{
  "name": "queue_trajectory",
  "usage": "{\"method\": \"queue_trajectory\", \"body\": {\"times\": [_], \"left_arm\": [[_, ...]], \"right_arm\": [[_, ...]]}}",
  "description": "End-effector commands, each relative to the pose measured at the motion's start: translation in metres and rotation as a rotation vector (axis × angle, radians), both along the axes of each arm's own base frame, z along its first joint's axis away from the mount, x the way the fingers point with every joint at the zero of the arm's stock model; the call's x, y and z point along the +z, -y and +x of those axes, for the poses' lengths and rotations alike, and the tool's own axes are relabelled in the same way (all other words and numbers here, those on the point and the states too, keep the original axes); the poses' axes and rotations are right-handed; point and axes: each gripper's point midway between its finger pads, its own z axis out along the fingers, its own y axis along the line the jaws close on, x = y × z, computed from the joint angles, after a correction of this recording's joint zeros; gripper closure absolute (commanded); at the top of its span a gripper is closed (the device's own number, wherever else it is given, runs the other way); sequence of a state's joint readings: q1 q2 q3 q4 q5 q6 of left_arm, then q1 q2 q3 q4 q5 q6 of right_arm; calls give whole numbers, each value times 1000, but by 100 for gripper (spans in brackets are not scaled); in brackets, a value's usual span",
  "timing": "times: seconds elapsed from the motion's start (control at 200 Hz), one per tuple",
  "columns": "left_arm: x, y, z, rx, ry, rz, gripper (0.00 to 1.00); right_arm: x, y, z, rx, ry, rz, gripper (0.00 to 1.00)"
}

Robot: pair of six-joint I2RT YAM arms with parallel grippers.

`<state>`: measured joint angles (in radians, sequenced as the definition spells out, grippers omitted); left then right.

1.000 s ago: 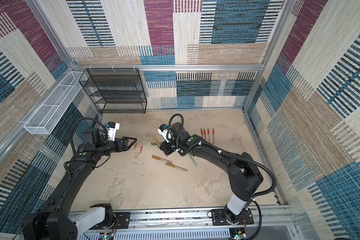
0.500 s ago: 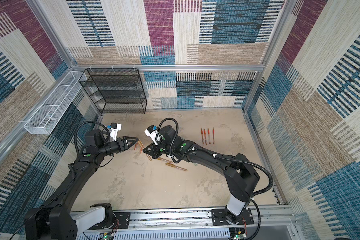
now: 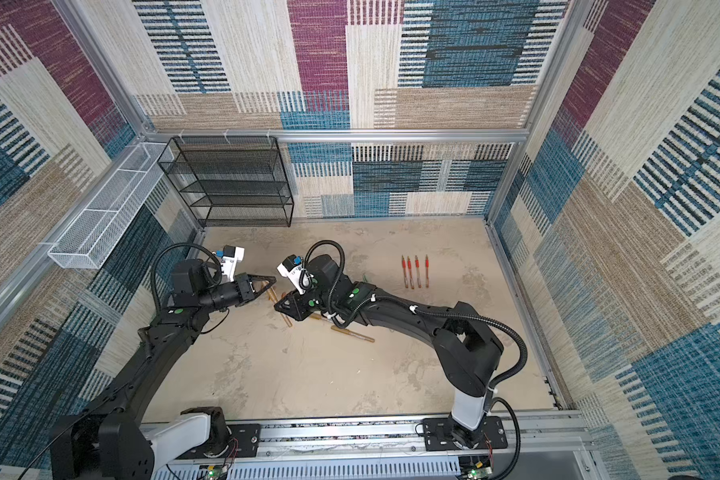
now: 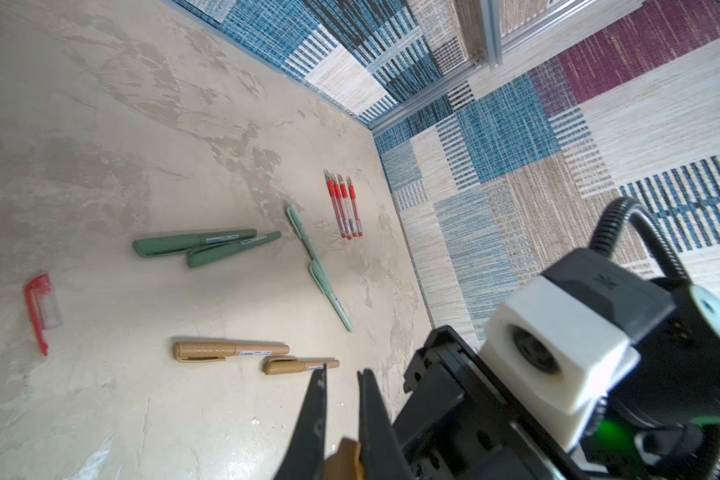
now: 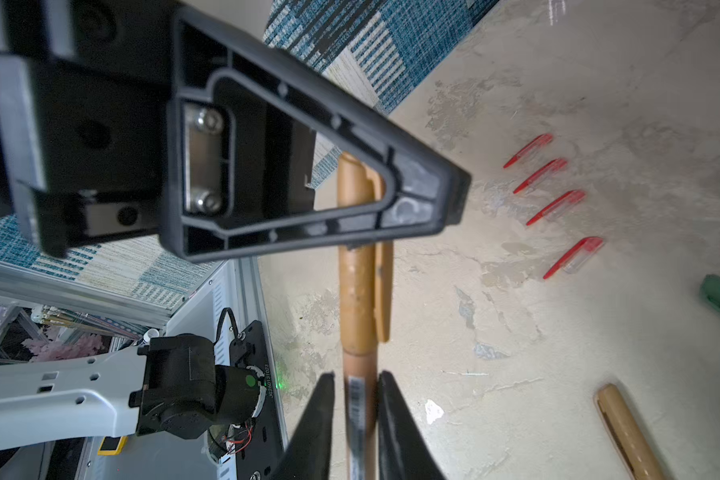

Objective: Open the pen caps
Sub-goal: 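Bring the marker cap to the left gripper while the left gripper grasps the cap, then pull the tan cap off with the left gripper while the right holds the marker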

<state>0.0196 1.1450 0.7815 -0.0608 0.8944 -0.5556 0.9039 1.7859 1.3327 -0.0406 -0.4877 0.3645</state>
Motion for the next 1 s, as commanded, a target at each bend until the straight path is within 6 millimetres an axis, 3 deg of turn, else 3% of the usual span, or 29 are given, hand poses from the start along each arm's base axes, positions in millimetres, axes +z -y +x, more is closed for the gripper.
{"method": "queue_trajectory", "body": {"times": [0.0, 0.145, 0.25, 0.391, 0.706, 0.816, 0.902, 0.992], "left_arm": [[3, -2, 2, 11, 14, 16, 100], [3, -2, 2, 7, 28, 18, 100], [4, -4, 2, 17, 17, 24, 100], [6, -4, 2, 12, 37, 32, 100], [12, -30, 18, 106, 68, 184, 100], [12, -45, 25, 159, 52, 223, 100], [2, -60, 29, 209, 46, 330, 100], [-19, -83, 32, 263, 20, 504, 100]], "right_arm": [[7, -8, 5, -6, 18, 26, 70], [3, -10, 6, 1, 24, 25, 71], [-7, -11, 8, -4, 9, -4, 80], [-17, -5, 3, -6, 3, -20, 100], [-71, 35, -22, -44, -76, -109, 100], [-77, 48, -29, -54, -82, -131, 100], [-76, 60, -29, -74, -45, -159, 100], [-79, 83, -13, -157, -30, -218, 100]]}}
